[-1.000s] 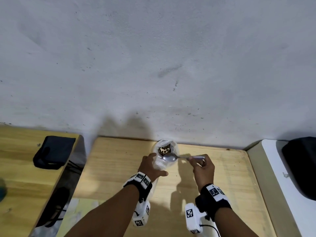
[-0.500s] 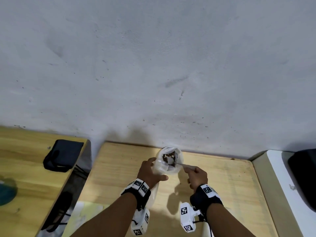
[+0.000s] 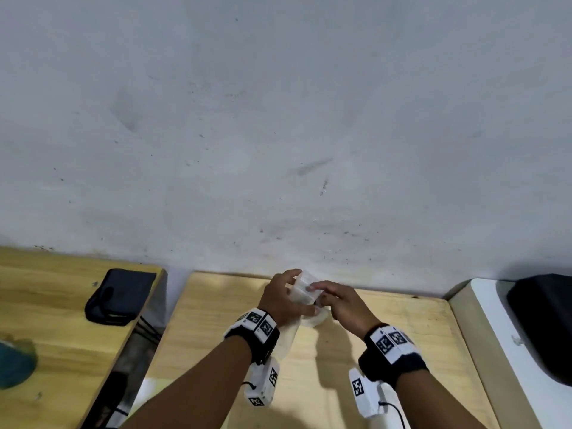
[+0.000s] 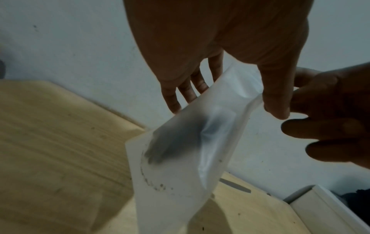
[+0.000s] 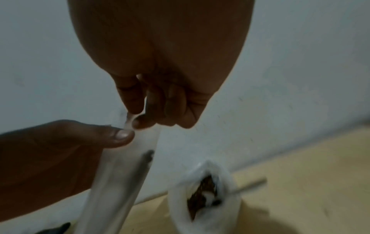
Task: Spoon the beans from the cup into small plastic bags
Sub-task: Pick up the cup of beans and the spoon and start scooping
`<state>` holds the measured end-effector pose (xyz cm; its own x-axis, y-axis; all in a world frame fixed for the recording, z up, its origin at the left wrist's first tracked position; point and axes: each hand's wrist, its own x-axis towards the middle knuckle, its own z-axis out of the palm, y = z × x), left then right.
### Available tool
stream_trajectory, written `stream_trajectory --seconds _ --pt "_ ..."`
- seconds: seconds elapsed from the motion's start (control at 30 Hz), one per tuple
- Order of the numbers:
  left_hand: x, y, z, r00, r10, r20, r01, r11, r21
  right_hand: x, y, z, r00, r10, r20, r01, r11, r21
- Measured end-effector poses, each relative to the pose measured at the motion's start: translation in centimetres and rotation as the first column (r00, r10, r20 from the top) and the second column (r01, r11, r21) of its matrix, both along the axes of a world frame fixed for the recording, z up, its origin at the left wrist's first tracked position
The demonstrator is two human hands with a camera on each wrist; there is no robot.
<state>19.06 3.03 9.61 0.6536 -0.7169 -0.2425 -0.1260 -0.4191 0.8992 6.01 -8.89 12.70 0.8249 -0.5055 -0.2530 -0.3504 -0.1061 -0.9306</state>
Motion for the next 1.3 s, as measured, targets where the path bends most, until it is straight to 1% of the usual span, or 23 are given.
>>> stream_trajectory --seconds 0.07,0.13,0.2,0.23,0.3,0.37,0.4,0.47,0.57,0.67,0.73,0.87,0.97,1.13,1.3 --pt "-0.1 0.0 0.5 1.0 -0.01 0.02 0.011 1.0 -0.017 0.5 -0.5 1.2 0.997 0.054 -0.05 -0.055 0.998 -0.029" --pt "0.1 0.1 0.7 1.0 -0.005 0.01 0.005 0.999 -0.047 0.7 -1.1 2.3 0.999 0.015 -0.045 -0.017 0.999 -0.032" --pt "0.2 0.2 1.2 1.0 0.017 -0.023 -0.019 0.996 -0.092 0.7 -1.9 3.1 1.0 -0.019 -0.006 0.019 0.999 -0.038" --pt "0.3 0.2 1.4 0.998 0.044 -0.042 -0.049 0.992 -0.112 0.7 -2.2 3.2 1.0 -0.021 0.01 0.021 0.998 -0.067" --pt "0.5 -0.1 1.9 0.99 0.117 -0.079 -0.127 0.981 -0.147 0.8 -2.7 2.8 0.999 -0.031 0.02 0.034 0.984 -0.172" --pt "0.7 -0.3 2.5 0.979 0.171 -0.113 -0.189 0.967 -0.169 0.9 -2.8 2.8 0.995 -0.086 0.059 0.098 0.966 -0.238" --pt "1.0 -0.5 2.6 0.973 0.195 -0.123 -0.214 0.962 -0.169 0.9 -2.7 2.8 0.989 -0.116 0.091 0.135 0.961 -0.243" --pt "1.3 -0.5 2.8 0.96 0.241 -0.142 -0.264 0.949 -0.174 1.1 -2.5 3.0 0.972 -0.188 0.142 0.213 0.959 -0.188" --pt "1.7 -0.7 3.1 0.938 0.281 -0.203 -0.319 0.928 -0.19 1.5 -2.1 3.0 0.943 -0.296 0.154 0.304 0.952 -0.029" --pt "1.5 -1.0 3.4 0.934 0.268 -0.235 -0.318 0.926 -0.206 1.6 -1.2 3.1 0.933 -0.341 0.116 0.326 0.936 0.13" --pt "1.3 -1.1 3.6 0.939 0.246 -0.242 -0.298 0.932 -0.207 1.7 -0.8 3.2 0.936 -0.343 0.08 0.325 0.928 0.179" --pt "0.5 -1.3 3.6 0.941 0.199 -0.273 -0.258 0.945 -0.2 2.0 -0.9 2.9 0.926 -0.374 0.05 0.354 0.908 0.224" --pt "0.2 -1.3 3.9 0.931 0.205 -0.302 -0.274 0.94 -0.205 2.2 -0.8 2.6 0.93 -0.366 0.034 0.349 0.908 0.231" --pt "0.2 -1.5 3.9 0.917 0.216 -0.335 -0.301 0.926 -0.228 2.2 -0.5 3.6 0.931 -0.364 0.021 0.348 0.906 0.241" --pt "0.2 -1.8 4.0 0.931 0.225 -0.286 -0.293 0.93 -0.223 2.3 -0.8 3.4 0.927 -0.374 0.016 0.359 0.9 0.246"
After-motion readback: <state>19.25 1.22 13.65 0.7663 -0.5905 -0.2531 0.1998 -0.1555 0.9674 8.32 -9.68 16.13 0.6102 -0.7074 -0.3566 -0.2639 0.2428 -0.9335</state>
